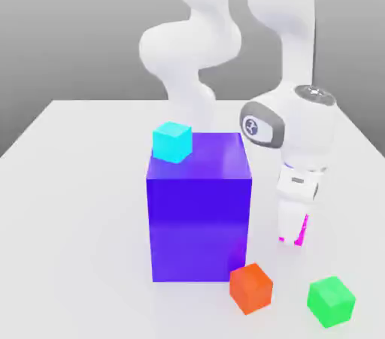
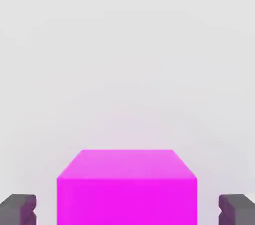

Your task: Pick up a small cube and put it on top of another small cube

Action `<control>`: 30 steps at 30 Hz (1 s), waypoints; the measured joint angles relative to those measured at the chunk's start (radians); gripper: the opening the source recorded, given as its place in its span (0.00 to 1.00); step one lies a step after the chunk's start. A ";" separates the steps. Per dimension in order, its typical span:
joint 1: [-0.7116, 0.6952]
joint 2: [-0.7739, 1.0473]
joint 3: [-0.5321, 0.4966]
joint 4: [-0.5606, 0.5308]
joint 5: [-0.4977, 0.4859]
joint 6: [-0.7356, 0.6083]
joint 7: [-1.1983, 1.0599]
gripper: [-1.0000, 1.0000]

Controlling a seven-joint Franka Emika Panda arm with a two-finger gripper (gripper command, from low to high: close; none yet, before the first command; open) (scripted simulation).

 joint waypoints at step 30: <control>-0.172 0.008 -0.005 0.474 0.140 -0.468 -0.325 0.00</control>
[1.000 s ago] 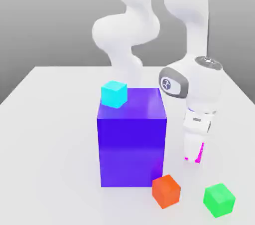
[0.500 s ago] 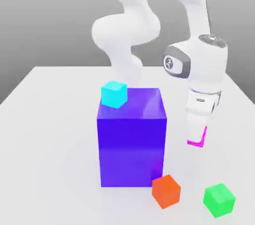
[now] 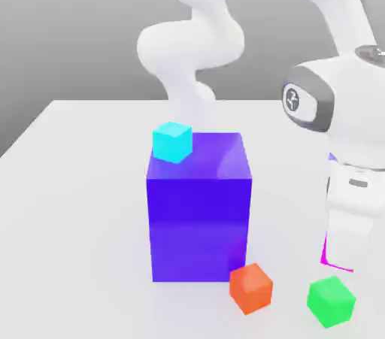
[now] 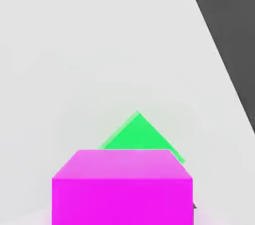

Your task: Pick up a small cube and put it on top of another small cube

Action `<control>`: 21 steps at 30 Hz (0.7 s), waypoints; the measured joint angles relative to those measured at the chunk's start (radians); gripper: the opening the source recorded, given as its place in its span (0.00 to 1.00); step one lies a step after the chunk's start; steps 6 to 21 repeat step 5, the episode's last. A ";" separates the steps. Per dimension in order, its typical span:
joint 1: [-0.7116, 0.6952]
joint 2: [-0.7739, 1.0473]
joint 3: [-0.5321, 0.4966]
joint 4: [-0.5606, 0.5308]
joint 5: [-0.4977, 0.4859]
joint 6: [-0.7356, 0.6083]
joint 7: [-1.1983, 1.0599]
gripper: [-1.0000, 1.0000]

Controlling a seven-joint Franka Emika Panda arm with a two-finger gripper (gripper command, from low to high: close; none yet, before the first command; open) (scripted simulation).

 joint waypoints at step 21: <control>0.000 0.058 -0.001 0.005 -0.001 0.052 0.000 1.00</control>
